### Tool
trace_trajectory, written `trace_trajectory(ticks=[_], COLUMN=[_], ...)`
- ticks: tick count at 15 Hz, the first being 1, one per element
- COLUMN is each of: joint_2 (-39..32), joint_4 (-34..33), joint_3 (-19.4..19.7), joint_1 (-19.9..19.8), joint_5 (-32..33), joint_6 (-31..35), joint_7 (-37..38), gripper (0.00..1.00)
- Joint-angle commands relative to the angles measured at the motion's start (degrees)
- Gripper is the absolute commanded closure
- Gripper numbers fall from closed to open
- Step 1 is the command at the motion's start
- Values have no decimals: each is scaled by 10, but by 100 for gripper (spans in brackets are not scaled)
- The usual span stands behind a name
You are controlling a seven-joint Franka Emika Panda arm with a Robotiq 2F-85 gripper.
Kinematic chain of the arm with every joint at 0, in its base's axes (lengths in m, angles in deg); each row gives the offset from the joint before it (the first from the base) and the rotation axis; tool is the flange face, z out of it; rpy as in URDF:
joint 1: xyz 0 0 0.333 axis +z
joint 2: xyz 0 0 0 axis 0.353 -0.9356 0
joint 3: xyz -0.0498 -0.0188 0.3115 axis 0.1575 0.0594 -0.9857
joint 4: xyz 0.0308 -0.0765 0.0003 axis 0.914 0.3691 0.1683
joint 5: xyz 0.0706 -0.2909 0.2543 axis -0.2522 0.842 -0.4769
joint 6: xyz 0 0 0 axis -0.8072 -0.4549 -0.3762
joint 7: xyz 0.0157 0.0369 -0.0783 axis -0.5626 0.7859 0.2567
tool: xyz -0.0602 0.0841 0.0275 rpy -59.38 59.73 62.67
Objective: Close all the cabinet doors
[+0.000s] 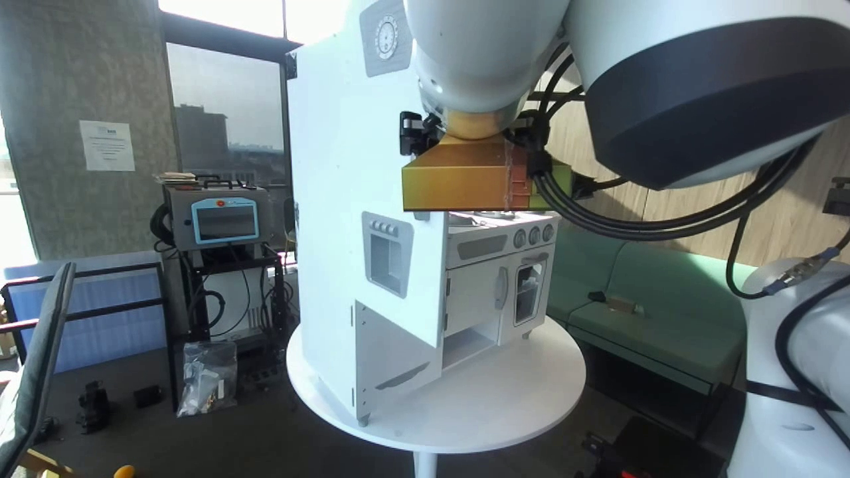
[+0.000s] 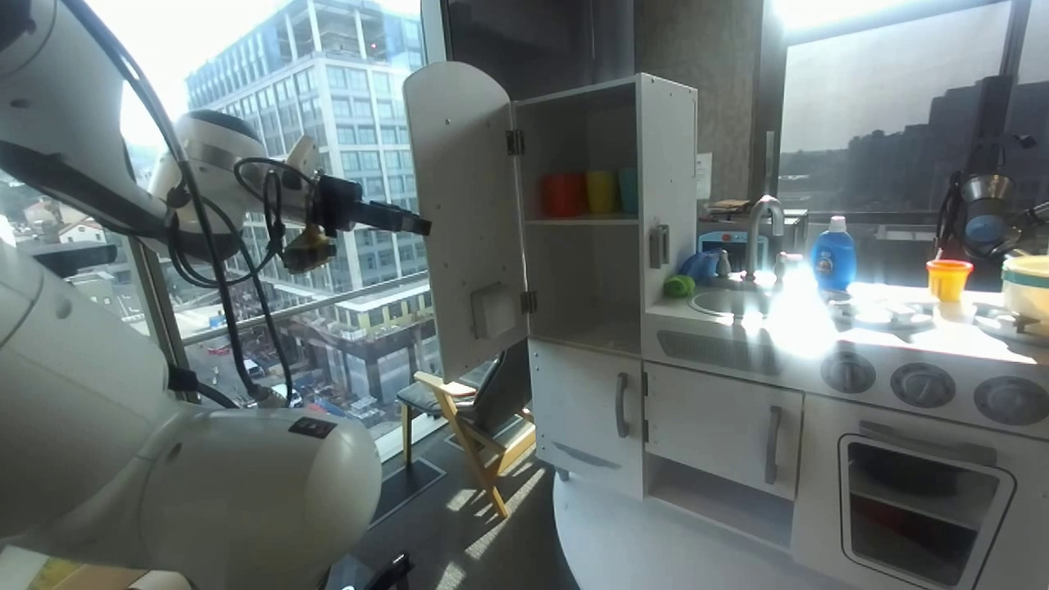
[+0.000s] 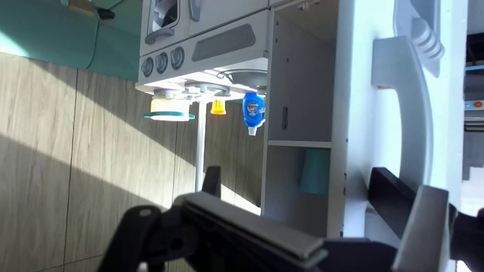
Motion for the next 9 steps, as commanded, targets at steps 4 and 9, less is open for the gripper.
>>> trace_trajectory(ticks=[4, 9], joint_2=[43, 32], joint_4=[14, 18], joint_3=[36, 51], joint_1=[-34, -71], joint_5=[17, 39], joint_6=[8, 22], joint_7=[-6, 18], gripper=[0, 0])
